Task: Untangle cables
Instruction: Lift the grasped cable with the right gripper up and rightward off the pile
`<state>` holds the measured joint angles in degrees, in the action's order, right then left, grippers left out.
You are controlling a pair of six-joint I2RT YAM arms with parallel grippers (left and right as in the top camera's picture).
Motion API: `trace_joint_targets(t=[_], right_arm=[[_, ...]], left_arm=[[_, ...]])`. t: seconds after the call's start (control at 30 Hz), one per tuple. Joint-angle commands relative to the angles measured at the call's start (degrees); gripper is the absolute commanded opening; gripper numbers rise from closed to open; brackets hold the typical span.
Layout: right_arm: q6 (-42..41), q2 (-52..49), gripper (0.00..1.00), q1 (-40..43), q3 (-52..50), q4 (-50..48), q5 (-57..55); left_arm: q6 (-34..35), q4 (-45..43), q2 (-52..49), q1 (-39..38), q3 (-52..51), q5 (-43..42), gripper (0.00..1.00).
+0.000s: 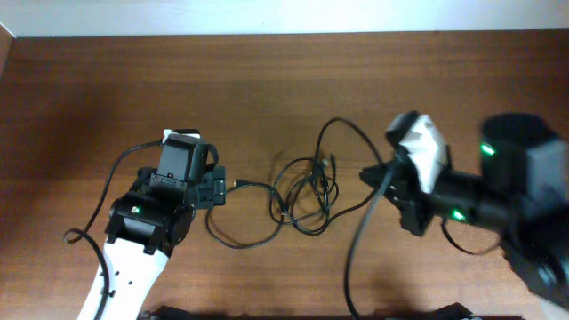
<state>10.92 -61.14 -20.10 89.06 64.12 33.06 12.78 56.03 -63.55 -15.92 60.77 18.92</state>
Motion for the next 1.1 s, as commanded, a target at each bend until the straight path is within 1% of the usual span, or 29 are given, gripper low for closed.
trace_joint_targets(t=[0.0,0.2,0.33,0.47,0.53,0.63,0.8,0.97,1.07], right_arm=[[-3.19,2.82,0.04,0.26,2.03,-4.98,-2.71],[-9.33,3.72,0.04,0.26,2.03,-16.41,-3.65],[-10.01,3.45,0.04,0.26,2.03,-22.58,-4.48],[-13.03,3.41,0.04,0.26,2.03,-29.35,-8.5],[-13.77,3.41,0.04,0.26,2.03,-31.06,-10.95],[-14.64,2.93,0.04,0.26,2.03,-31.1,-15.43],[-14.84,1.16,0.04,0.26,2.03,-28.83,-15.78],[-15.93,-1.44,0.04,0.26,2.03,-29.7,-16.11],[-15.93,-2.62,0.04,0.31,2.03,-29.62,-21.03]], left_arm=[[-1.09,0.0,-0.09,0.44,1.2,0.37,0.99],[-1.09,0.0,-0.09,0.44,1.2,0.37,0.99],[-1.09,0.0,-0.09,0.44,1.2,0.37,0.99],[-1.09,0.0,-0.09,0.44,1.2,0.37,0.99],[-1.09,0.0,-0.09,0.44,1.2,0.37,0.99],[-1.09,0.0,-0.09,0.44,1.2,0.37,0.99],[-1.09,0.0,-0.09,0.44,1.2,0.37,0.99],[-1.09,0.0,-0.09,0.44,1.2,0.37,0.99],[-1.09,0.0,-0.09,0.44,1.2,0.39,0.99]])
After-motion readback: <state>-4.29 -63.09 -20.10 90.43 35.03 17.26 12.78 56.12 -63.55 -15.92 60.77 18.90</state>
